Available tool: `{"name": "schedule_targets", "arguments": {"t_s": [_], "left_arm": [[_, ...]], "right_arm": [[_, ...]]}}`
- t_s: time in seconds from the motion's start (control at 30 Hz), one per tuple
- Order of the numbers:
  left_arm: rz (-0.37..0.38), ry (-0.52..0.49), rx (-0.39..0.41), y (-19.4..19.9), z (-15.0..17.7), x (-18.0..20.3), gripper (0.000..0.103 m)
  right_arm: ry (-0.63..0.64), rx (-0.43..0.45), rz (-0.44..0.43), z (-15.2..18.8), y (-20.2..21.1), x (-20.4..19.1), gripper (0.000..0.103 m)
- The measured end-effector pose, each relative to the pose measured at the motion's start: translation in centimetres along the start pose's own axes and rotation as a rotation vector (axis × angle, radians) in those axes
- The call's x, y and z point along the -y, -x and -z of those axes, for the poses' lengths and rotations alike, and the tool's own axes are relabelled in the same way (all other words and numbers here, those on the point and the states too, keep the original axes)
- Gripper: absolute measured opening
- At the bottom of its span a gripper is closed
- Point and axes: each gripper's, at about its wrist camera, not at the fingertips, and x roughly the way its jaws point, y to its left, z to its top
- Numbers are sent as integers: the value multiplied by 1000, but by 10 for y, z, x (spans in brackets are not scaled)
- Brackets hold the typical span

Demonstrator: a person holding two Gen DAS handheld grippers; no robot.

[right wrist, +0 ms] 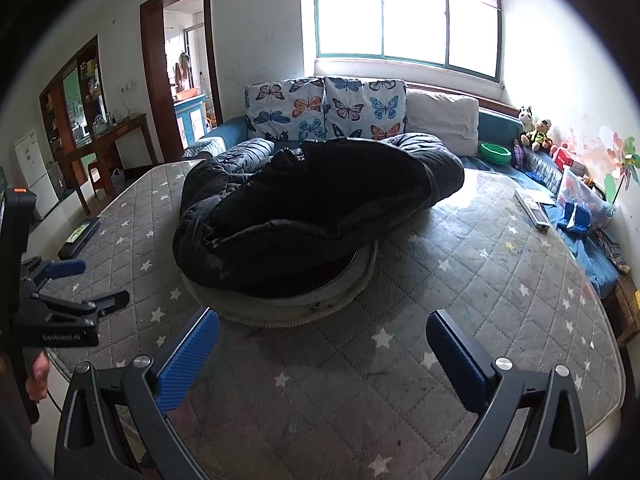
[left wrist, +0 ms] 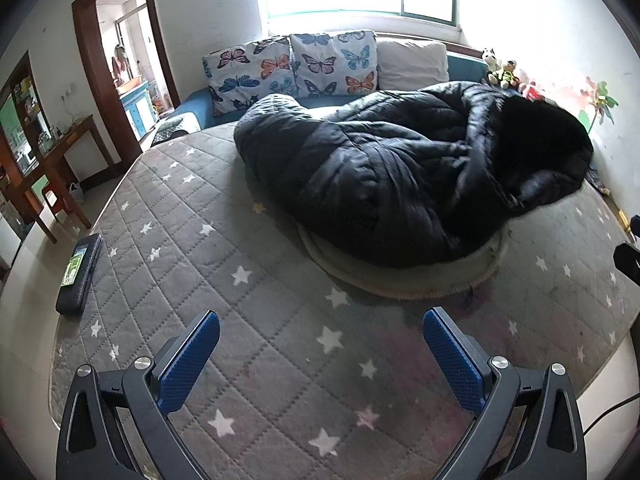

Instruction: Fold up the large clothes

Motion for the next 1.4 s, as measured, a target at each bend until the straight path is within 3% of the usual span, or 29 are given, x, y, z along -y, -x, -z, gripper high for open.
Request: {"name": "schedule_targets", "arguments": {"t_s": [0.2, 0.4, 0.6, 0.67, 0.73, 0.77, 0.8, 0.83, 0.87, 0.9, 1.03, 1.13, 1.27, 1.3, 1.33, 1.4], "left_arm": [[7, 30, 11, -9, -27, -16, 103], [65, 58, -14, -34, -61, -22, 103], [132, 22, -33, -62, -92, -5, 103], [130, -19, -46, -75, -101, 5, 100], [119, -35, -57, -86, -107, 12, 83], [136, -47, -71, -93, -110, 16, 79], [150, -54, -82, -99, -113, 18, 68], [164, -65, -97, -105, -115, 22, 54], [175, -79, -103, -108, -115, 25, 49], [183, -103, -103, -111, -116, 29, 38], [147, -159, -87, -114, -112, 41, 26], [141, -157, -64, -107, -110, 42, 23], [162, -138, -31, -85, -110, 35, 20], [165, -141, -21, -79, -109, 33, 14], [162, -147, -7, -69, -107, 31, 0], [156, -165, 30, -52, -105, 29, 0]], "right_arm": [[23, 18, 27, -18, -8, 9, 103], [8, 0, 80, -37, -29, 32, 103], [5, -38, 87, -52, -51, 44, 102], [13, -55, 104, -55, -56, 44, 96], [21, -66, 109, -58, -61, 45, 93], [21, -67, 113, -60, -63, 45, 92], [22, -73, 121, -61, -65, 46, 88], [25, -83, 122, -62, -67, 46, 78], [27, -92, 117, -62, -69, 47, 72], [25, -96, 108, -64, -70, 48, 60], [11, -112, 101, -63, -66, 50, 20], [3, -91, 93, -63, -56, 51, 13], [19, -51, 77, -65, -37, 43, 11], [28, -38, 72, -66, -31, 40, 11], [46, -21, 70, -65, -21, 36, 11], [69, 7, 46, -64, -6, 30, 8]]}}
